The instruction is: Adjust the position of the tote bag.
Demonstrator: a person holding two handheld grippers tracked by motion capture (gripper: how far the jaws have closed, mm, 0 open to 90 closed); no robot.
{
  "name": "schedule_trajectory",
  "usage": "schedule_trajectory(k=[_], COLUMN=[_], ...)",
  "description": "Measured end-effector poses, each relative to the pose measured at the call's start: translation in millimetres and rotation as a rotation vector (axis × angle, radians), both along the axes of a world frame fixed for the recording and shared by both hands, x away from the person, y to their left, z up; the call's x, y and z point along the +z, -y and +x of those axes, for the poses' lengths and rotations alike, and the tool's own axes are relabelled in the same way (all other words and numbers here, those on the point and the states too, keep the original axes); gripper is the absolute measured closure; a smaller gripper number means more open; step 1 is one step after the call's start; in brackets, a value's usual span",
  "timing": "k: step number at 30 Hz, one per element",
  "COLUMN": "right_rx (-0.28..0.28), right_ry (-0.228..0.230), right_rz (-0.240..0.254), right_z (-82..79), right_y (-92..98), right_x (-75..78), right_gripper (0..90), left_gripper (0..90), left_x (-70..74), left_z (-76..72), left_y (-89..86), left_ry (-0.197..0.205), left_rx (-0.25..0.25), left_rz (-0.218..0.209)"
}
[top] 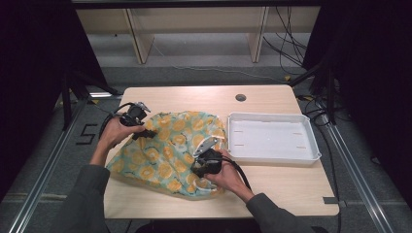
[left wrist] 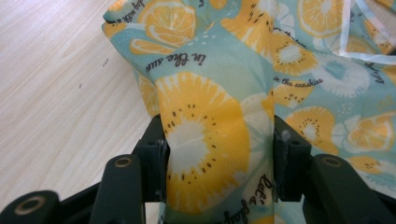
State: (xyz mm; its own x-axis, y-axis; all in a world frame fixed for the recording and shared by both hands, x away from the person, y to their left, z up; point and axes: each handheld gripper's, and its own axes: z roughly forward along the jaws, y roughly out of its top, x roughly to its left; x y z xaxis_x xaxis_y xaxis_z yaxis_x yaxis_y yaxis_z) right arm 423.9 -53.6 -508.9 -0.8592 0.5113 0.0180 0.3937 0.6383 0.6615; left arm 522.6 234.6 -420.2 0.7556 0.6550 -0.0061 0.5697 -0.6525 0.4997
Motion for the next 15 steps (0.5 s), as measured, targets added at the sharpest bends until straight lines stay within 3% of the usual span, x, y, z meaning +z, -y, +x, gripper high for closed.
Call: schedule_trajectory(k=[1,2,3,4,6,8,10,12,14,15], right_rx=[0.017,0.053,0.053,0.109,0.135,0.23,0.244,0.271,0.285,0.292], right_ry=[-0.025,-0.04,-0.04,-0.091,-0.098,-0.06,-0.053,-0.057,-0.044,-0.061], right_rz=[-0.017,0.013,0.013,0.046,0.046,0.037,0.04,0.06,0.065,0.074], right_z=[-4.6,-13.5,-13.5,-32.3,-40.0,-67.3,-71.3,-83.8,-83.9,-85.0], right_y=[-0.5,-2.4,-2.4,-8.4,-12.7,-38.9,-45.4,-70.6,-75.3,-81.1], right_x=[3.0,1.2,1.2,-0.6,-0.5,0.9,1.5,2.4,2.1,2.3], right_gripper=[75.7,86.7,86.7,90.0,90.0,90.0,90.0,90.0,90.0,90.0], left_gripper=[49.2,49.2,49.2,49.1,49.1,48.9,48.8,48.1,47.4,47.4], left_x=[-0.1,-0.1,0.1,0.6,0.1,0.8,1.5,4.3,4.6,4.7], left_z=[0.6,1.1,2.3,4.1,5.5,6.2,9.2,13.3,14.2,16.0], left_y=[0.4,0.1,0.3,1.8,3.2,5.9,7.9,11.8,13.4,15.1], left_ry=[0.005,0.007,0.006,0.019,0.026,0.024,0.03,0.047,0.056,0.057], left_rx=[0.006,0.006,0.007,-0.004,-0.02,-0.027,-0.055,-0.114,-0.125,-0.136], left_rz=[-0.003,-0.002,-0.002,0.008,0.008,0.011,0.022,0.05,0.042,0.036])
